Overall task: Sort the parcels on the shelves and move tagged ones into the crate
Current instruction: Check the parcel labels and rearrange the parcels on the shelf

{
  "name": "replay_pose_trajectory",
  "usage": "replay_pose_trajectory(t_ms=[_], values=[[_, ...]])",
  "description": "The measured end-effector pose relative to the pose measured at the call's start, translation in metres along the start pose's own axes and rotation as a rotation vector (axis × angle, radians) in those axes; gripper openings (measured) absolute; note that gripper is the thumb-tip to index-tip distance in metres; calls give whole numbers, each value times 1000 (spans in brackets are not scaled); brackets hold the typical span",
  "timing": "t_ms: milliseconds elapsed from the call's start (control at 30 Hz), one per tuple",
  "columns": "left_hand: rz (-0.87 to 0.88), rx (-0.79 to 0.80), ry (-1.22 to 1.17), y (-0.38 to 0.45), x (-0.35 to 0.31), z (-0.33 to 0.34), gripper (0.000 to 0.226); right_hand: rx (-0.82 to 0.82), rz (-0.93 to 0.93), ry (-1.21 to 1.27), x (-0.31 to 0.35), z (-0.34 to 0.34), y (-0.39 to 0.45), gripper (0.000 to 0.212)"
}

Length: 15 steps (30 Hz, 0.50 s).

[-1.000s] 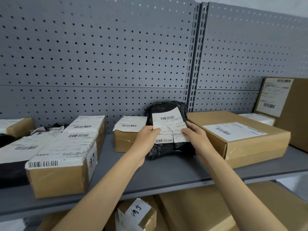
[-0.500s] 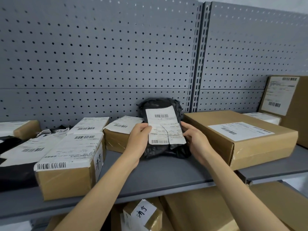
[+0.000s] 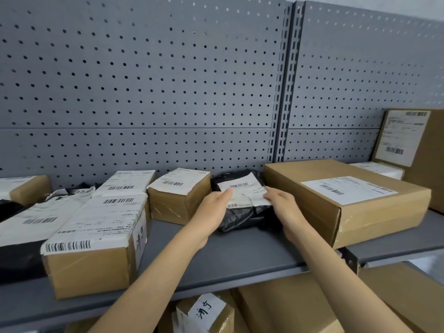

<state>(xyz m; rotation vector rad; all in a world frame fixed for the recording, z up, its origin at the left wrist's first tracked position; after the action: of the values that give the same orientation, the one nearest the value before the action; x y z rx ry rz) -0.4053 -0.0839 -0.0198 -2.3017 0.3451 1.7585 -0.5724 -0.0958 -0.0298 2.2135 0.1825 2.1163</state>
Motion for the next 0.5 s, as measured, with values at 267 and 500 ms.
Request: replay_pose_trajectory(t_ms=[267,500], values=[[-56,-111,-50,10,8,-12,47,160,17,-192,-9,23,11,34],[-30,-34,-5,3,4,-5,33,206,28,-327,-5,18,10,36]])
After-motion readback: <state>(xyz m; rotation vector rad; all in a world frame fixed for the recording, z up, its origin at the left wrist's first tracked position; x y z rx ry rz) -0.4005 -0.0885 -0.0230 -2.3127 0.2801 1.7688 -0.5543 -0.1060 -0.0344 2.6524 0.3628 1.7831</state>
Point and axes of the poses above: each hand's wrist, its own y-axis towards the middle knuckle, its own z-axis out of the palm, x = y × z, the point moved 1 cm from there along y, towards the middle knuckle, and after that the axes turned 13 degrees about x, right-handed, at the moved point
